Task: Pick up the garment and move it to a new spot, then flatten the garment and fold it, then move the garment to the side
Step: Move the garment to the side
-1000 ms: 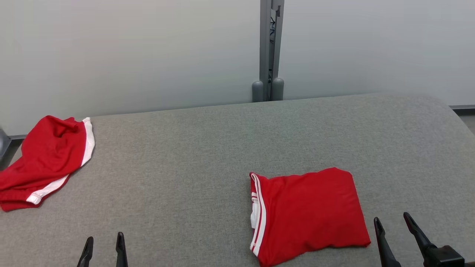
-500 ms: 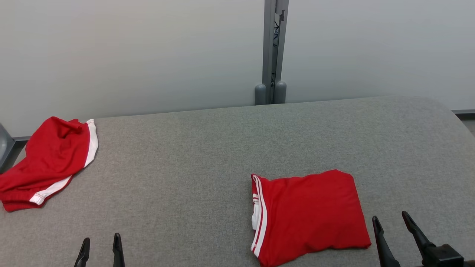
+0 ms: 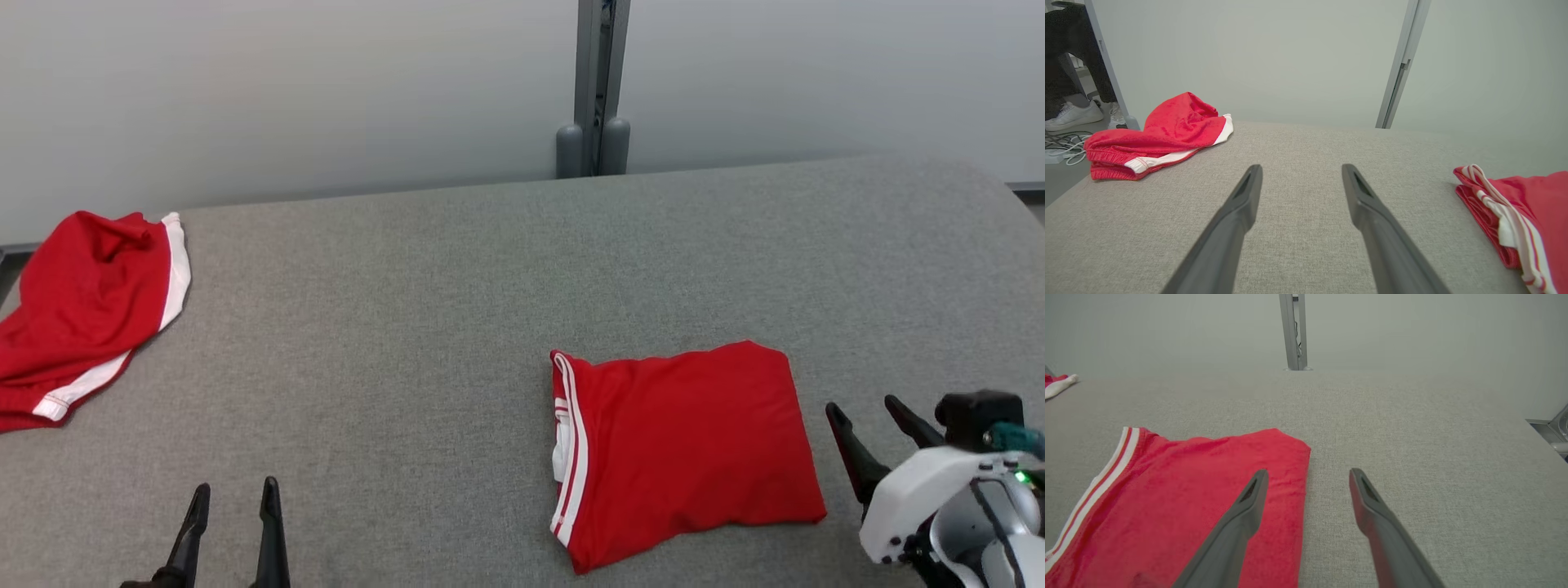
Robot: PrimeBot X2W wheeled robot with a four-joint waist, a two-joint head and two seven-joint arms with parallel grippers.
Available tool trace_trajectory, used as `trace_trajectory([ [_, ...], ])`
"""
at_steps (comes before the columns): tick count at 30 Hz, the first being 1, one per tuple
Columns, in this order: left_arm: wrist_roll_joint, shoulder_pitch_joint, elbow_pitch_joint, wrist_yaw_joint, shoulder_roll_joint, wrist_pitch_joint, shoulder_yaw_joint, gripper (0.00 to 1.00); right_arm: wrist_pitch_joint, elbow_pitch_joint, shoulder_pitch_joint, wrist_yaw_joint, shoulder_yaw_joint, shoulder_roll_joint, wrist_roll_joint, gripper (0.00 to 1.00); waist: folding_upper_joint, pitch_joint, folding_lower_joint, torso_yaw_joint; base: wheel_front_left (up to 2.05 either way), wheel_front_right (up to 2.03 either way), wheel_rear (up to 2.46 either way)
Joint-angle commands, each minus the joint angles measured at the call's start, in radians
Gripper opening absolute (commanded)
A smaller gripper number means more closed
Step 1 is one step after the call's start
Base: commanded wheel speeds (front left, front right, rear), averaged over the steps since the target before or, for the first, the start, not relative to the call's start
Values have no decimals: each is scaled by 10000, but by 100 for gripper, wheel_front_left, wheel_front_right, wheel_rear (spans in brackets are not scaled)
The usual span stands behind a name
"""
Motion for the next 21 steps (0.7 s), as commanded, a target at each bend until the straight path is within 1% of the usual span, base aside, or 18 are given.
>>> trace_trajectory([
  [1, 114, -427, -22, -156, 40, -17, 40, 100, 817, 242, -453, 1, 108, -153, 383, 100, -1, 653, 0, 173, 0, 0, 0],
  [2, 133, -508, 6, -161, 43, -16, 48, 100, 1147, 381, -644, 1, 220, -324, 361, 100, -1, 794, 0, 226, 0, 0, 0],
  [3, 141, -587, 38, -199, 40, -16, 61, 100, 1406, 574, -817, 0, 280, -324, 483, 100, -1, 911, 0, 276, 0, 0, 0],
  [6, 130, -892, 51, -242, 42, -17, 79, 100, 1913, 1192, -1331, 3, 410, -113, 1029, 100, -1, 1259, 0, 421, 0, 0, 0],
  [9, 150, -1085, 94, -278, 34, -17, 9, 100, 2131, 1931, -1763, 1, 397, 26, 1163, 100, -1, 1510, 0, 556, 0, 0, 0],
  [10, 150, -1085, 94, -278, 34, -17, 9, 100, 2131, 1931, -1763, 1, 397, 26, 1163, 100, -1, 1510, 0, 556, 0, 0, 0],
  [11, 137, -1141, 101, -287, 40, -17, 16, 100, 2212, 2188, -1893, 1, 362, 169, 1285, 100, -1, 1584, 0, 587, 0, 0, 0],
  [14, 136, -1322, 138, -294, 38, -17, 25, 100, 2464, 2769, -2283, 1, 465, 301, 1410, 100, -1, 1757, 0, 662, 0, 0, 0],
  [15, 130, -1367, 130, -291, 37, -17, 36, 100, 2463, 2853, -2370, 3, 575, 374, 1574, 32, -1, 1818, 0, 666, 0, 0, 0],
  [16, 117, -1388, 110, -281, 40, -17, 59, 100, 2419, 2874, -2499, 3, 640, 370, 1682, 0, -1, 1890, 0, 653, 0, 0, 0],
  [18, 81, -1453, 43, -274, 40, -17, 99, 100, 2257, 2805, -2810, 3, 658, 313, 1973, 0, -1, 2041, 0, 567, 0, 0, 0],
  [21, 111, -1621, -149, -335, 32, -17, 105, 100, 1994, 2550, -3375, 0, 539, -37, 2169, 0, -1, 2380, 0, 310, 0, 0, 0],
])
